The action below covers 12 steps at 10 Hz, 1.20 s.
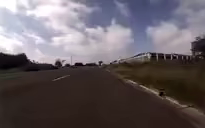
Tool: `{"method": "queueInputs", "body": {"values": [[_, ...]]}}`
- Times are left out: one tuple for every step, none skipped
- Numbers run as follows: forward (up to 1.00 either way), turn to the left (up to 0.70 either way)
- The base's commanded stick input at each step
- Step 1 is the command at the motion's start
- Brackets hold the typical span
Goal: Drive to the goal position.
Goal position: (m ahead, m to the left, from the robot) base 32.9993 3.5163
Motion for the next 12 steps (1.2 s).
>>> {"method": "queueInputs", "body": {"values": [[1.0,0.0],[1.0,0.0],[1.0,0.0],[1.0,0.0],[1.0,0.0],[1.0,0.0],[1.0,0.0],[1.0,0.0],[1.0,0.0],[1.0,0.0],[1.0,0.0],[1.0,0.0]]}}
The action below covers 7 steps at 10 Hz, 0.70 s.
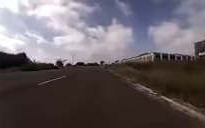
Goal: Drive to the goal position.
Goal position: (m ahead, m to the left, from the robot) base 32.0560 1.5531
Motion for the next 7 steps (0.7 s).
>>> {"method": "queueInputs", "body": {"values": [[1.0,0.0],[1.0,0.0],[1.0,0.0],[1.0,0.0],[1.0,0.0],[1.0,0.0],[1.0,0.0]]}}
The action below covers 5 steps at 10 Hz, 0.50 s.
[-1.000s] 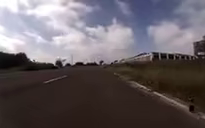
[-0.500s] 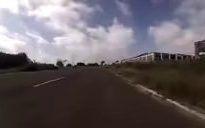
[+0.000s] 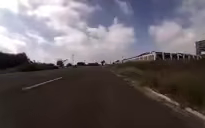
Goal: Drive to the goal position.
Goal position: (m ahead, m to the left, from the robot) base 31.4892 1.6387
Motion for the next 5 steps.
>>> {"method": "queueInputs", "body": {"values": [[1.0,0.0],[1.0,0.0],[1.0,0.0],[1.0,0.0],[1.0,0.0]]}}
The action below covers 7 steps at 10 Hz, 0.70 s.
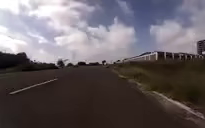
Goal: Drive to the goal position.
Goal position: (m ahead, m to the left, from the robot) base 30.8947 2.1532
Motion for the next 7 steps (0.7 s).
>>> {"method": "queueInputs", "body": {"values": [[1.0,0.0],[1.0,0.0],[1.0,0.0],[1.0,0.0],[1.0,0.0],[1.0,0.0],[1.0,0.0]]}}
